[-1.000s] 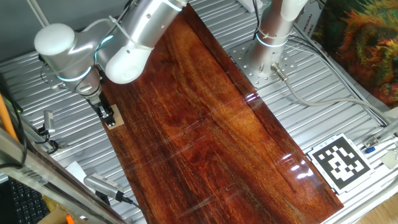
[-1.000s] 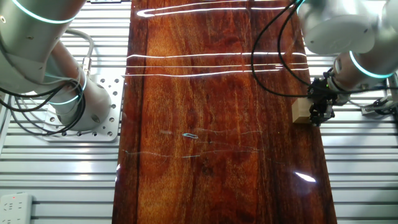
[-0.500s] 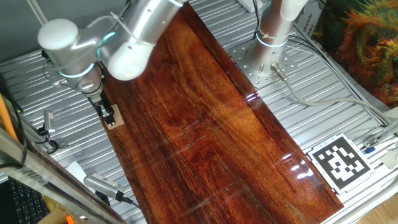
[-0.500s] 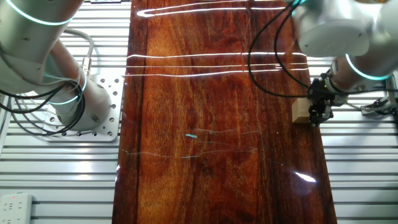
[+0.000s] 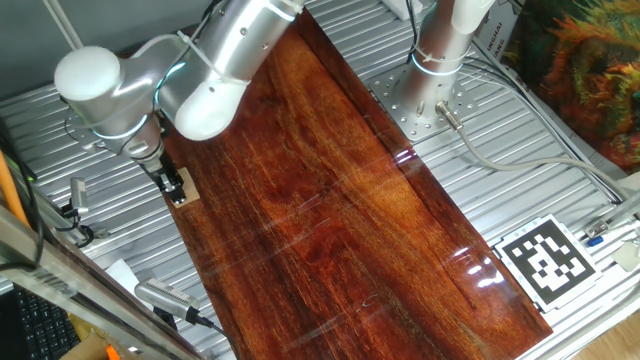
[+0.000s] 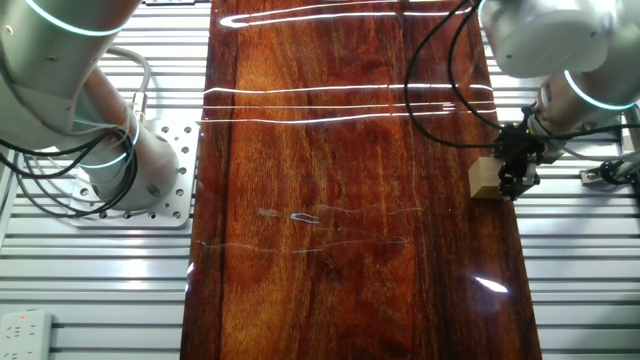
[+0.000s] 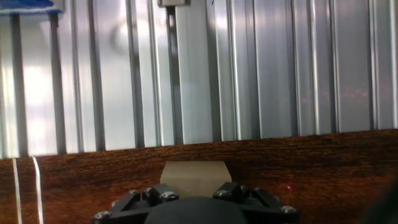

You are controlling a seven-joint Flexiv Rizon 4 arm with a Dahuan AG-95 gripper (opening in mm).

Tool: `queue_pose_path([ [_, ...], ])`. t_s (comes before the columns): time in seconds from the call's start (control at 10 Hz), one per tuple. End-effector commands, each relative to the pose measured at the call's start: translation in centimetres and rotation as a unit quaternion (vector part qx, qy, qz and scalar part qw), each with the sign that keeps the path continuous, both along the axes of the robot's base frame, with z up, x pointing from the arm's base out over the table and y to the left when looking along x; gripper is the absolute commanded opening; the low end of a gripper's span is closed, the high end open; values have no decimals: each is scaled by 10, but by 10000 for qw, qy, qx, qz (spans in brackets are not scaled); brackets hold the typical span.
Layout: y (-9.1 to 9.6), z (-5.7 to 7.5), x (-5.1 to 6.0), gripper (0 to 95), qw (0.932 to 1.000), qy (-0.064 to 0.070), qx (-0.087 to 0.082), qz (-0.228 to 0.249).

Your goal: Hold a small block with the gripper and sweep it from left to right on the table

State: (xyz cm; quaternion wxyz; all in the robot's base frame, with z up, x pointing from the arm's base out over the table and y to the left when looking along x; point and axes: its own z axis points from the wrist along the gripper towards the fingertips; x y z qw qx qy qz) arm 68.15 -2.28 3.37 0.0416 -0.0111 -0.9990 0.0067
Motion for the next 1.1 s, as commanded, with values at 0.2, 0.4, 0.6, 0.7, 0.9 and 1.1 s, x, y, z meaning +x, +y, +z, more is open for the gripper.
queue_pose_path([
  [0.2, 0, -10, 1, 380, 9993, -242, 208, -187],
  [0.4, 0, -9, 0, 190, 9999, 38, -22, -118],
  [0.6, 0, -9, 0, 190, 9998, -85, -152, 14],
  [0.7, 1, -9, 0, 190, 9997, -213, -117, 32],
  [0.9, 1, -8, 0, 190, 10000, -10, 7, -57],
  [1.1, 1, -6, 0, 190, 10000, -33, 46, -81],
])
